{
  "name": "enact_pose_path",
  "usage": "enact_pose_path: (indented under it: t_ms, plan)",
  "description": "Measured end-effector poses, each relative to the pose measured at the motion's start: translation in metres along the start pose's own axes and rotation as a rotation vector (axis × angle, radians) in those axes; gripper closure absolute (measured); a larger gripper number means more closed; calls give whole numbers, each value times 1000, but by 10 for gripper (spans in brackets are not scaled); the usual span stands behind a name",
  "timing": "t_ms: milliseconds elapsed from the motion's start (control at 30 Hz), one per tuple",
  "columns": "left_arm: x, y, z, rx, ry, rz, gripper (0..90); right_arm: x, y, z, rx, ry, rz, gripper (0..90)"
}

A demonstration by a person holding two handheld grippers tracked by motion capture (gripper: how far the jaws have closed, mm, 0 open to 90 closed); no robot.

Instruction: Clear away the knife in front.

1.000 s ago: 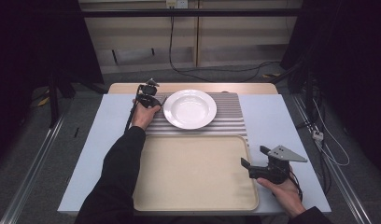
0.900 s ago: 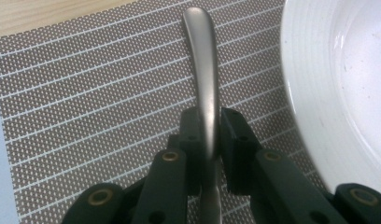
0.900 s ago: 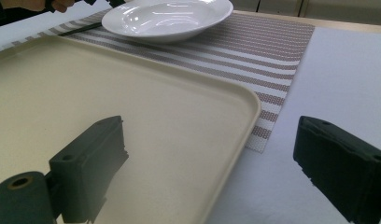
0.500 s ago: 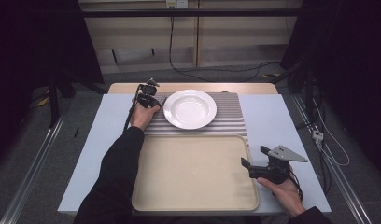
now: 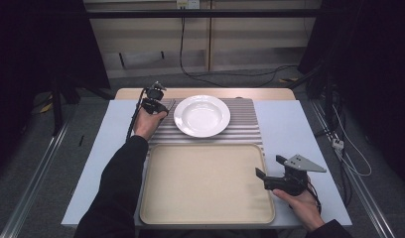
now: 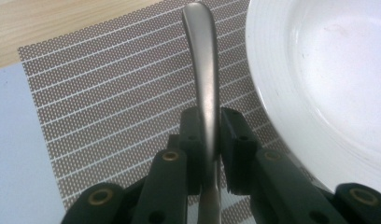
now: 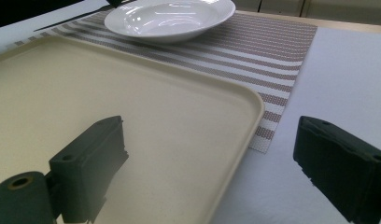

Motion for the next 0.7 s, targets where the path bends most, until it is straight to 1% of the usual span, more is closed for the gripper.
enact_pose_path:
  t_ms: [33, 67, 167, 200, 233, 300, 333, 433, 467, 567, 600, 667, 700]
  plan:
    - [-1, -1, 1, 2, 1, -6, 800, 0, 0, 0, 0, 0, 0, 90]
    - [-1, -2, 3, 2, -1, 4, 800, 0, 0, 0, 0, 0, 0, 90]
    - [0, -5, 8, 4, -4, -7, 800, 0, 0, 0, 1, -1, 2, 90]
    - [1, -6, 10, 1, -2, -18, 800, 0, 0, 1, 1, -1, 2, 90]
    - [2, -7, 12, 6, 1, -17, 800, -1, 0, 0, 2, -1, 3, 89]
    - [4, -8, 16, 18, -11, -9, 800, -1, 0, 1, 2, -1, 5, 90]
    - [4, -9, 18, 19, -17, -12, 800, -1, 0, 1, 3, -1, 6, 89]
    - [5, -10, 25, 27, -16, -29, 799, -2, 1, 1, 5, -3, 6, 89]
    - [6, -11, 28, 27, -32, -37, 800, -2, 1, 1, 6, -3, 5, 89]
    - [7, -11, 36, 35, -22, -49, 800, -2, 1, 1, 7, -3, 6, 89]
    - [8, -11, 38, 31, -29, -52, 800, -2, 1, 1, 7, -3, 7, 89]
    - [11, -11, 42, 32, -26, -61, 800, -2, 1, 2, 7, -2, 12, 89]
    - [12, -11, 45, 40, -31, -63, 800, -2, 1, 2, 7, -2, 11, 89]
Point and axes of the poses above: each handheld gripper's, and its own axes: z roughly backward along the jaws, y roughly out of its top, x roughly to its right, the point moved 5 cm from there along -z, roughly forward along the jaws, and after that the axes turned 11 degrees about -z, right-handed, at the moved point
